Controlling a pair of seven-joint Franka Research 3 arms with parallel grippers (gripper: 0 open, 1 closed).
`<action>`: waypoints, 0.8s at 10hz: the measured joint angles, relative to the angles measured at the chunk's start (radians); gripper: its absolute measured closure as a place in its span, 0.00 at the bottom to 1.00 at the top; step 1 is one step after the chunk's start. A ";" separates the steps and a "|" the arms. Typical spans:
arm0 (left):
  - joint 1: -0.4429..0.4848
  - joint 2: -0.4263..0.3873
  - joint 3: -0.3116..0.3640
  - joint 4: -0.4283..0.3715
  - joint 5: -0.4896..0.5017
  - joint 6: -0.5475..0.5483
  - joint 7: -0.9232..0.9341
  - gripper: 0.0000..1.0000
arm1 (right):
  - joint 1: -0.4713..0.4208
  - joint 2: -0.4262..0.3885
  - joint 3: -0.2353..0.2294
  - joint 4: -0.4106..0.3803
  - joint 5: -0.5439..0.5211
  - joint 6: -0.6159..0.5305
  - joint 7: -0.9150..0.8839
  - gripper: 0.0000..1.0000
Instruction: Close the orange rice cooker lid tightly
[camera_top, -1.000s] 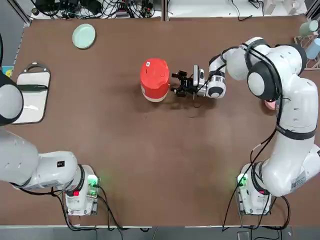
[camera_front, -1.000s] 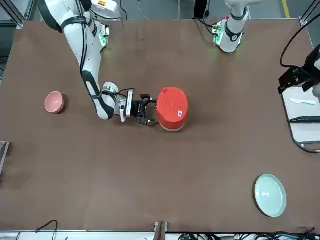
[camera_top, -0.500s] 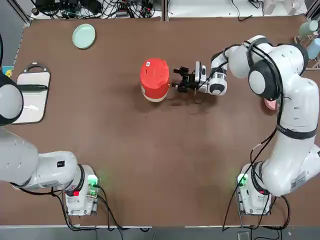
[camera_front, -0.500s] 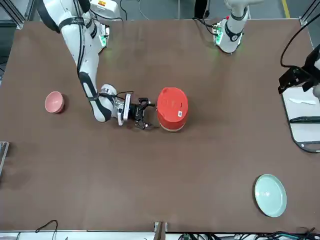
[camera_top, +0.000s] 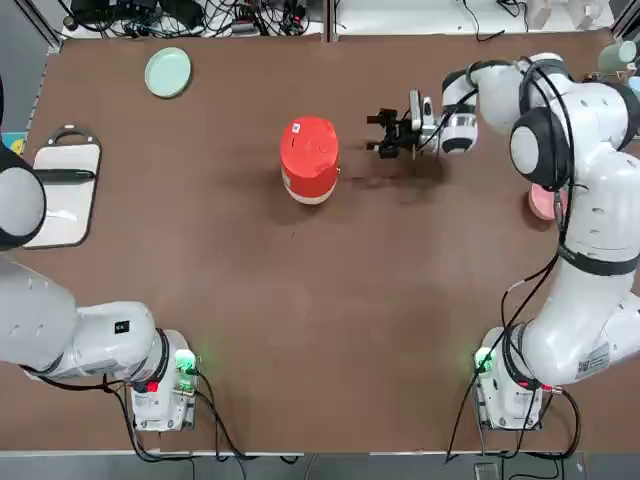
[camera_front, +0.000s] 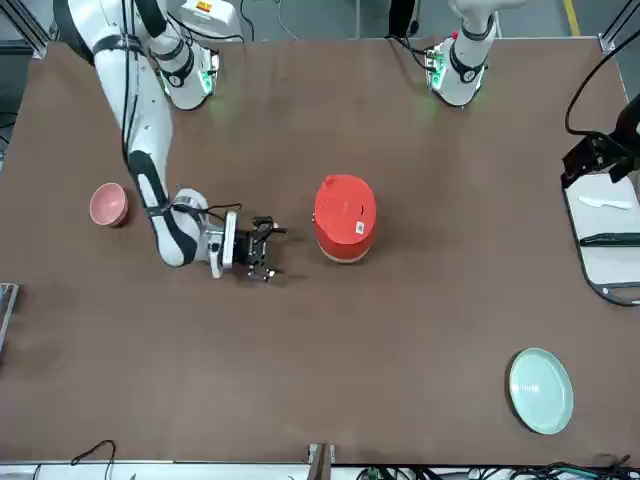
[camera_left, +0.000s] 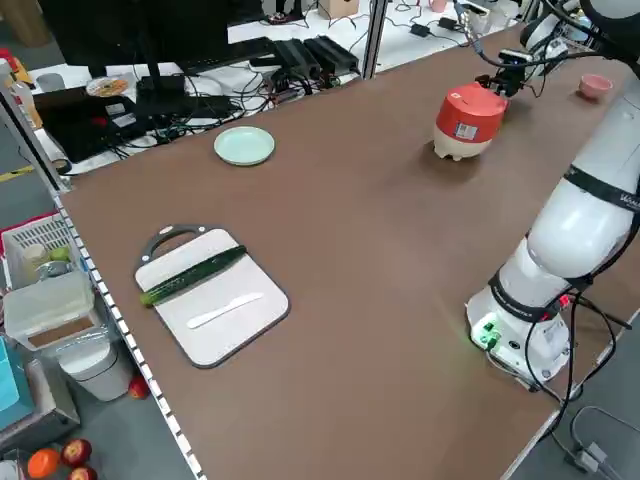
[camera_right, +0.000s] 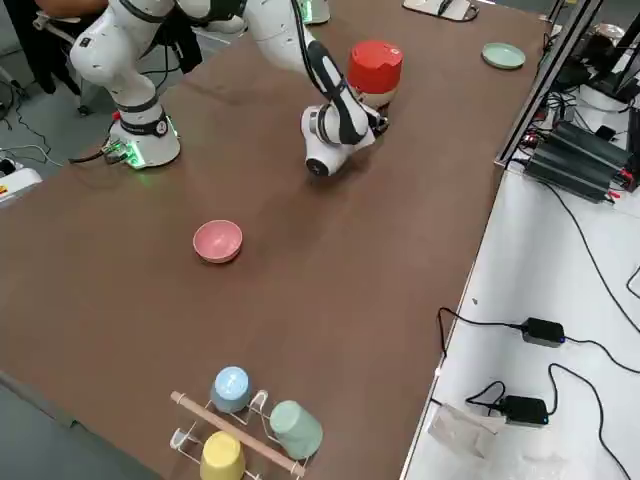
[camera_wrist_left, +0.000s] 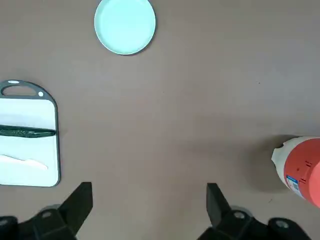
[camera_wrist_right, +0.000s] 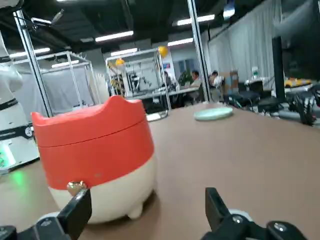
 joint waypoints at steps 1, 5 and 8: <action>0.000 0.000 0.000 0.000 0.000 0.000 0.000 0.00 | 0.000 -0.022 -0.057 0.052 -0.122 0.003 0.131 0.00; 0.001 0.000 -0.001 0.000 0.000 -0.004 0.000 0.00 | 0.001 -0.065 -0.166 0.232 -0.417 0.010 0.481 0.00; 0.001 0.000 -0.001 0.000 0.000 -0.032 0.004 0.00 | 0.008 -0.066 -0.153 0.279 -0.525 0.110 0.647 0.00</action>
